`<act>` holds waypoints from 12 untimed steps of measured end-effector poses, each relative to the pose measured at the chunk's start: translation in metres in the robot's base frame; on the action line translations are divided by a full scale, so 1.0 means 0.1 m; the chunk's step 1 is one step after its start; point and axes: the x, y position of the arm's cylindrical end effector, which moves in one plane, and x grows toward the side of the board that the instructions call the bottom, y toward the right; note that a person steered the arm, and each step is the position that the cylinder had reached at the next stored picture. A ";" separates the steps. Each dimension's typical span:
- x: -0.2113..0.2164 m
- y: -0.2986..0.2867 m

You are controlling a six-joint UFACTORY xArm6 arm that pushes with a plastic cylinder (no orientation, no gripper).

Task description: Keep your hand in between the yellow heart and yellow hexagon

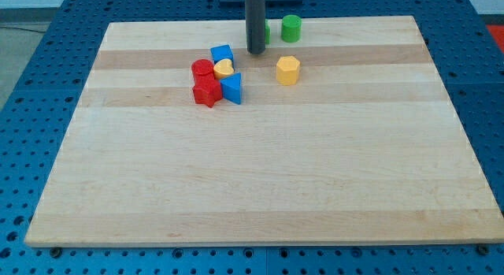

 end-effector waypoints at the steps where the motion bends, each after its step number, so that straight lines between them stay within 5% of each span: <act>1: 0.00 0.00; 5: -0.07 0.00; 9: 0.36 -0.11; 12: 1.37 -0.06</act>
